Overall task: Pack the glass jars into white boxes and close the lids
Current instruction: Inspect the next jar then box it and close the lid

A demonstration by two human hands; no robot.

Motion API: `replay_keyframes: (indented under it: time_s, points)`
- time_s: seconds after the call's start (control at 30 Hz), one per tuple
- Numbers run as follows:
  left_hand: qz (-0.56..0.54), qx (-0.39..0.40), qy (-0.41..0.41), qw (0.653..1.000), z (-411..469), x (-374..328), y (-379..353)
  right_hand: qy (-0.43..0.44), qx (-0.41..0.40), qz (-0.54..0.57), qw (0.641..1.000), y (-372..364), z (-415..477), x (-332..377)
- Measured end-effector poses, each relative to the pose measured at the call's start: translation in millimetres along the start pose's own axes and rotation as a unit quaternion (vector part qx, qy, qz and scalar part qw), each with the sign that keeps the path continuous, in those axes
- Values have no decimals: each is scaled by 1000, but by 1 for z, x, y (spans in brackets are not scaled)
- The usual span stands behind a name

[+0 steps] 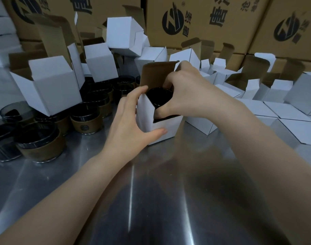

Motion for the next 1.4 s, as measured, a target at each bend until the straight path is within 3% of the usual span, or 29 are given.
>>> replay_keyframes:
  time_s: [0.37, 0.87, 1.2, 1.4]
  points:
    - [48, 5, -34, 998, -3, -6, -2, -97, 102, 59, 988, -15, -2, 2]
    - [57, 14, -30, 998, -2, -6, -3, -105, 159, 56, 980, -16, -3, 7]
    - [-6, 27, 16, 999, -2, 0, 0, -81, 94, 156, 980, -6, -5, 1]
    - [-26, 50, 61, 997, 2, 7, 0, -106, -31, 251, 962, 5, -3, -10]
Point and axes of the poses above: each hand's wrist, its own z-axis towards the middle knuckle, its own y-axis out of the back of the hand, x = y × z, the point moved 3 cm from there along z, towards the middle knuckle, and after that the axes turned 15 degrees about y, right-handed, at the moved point
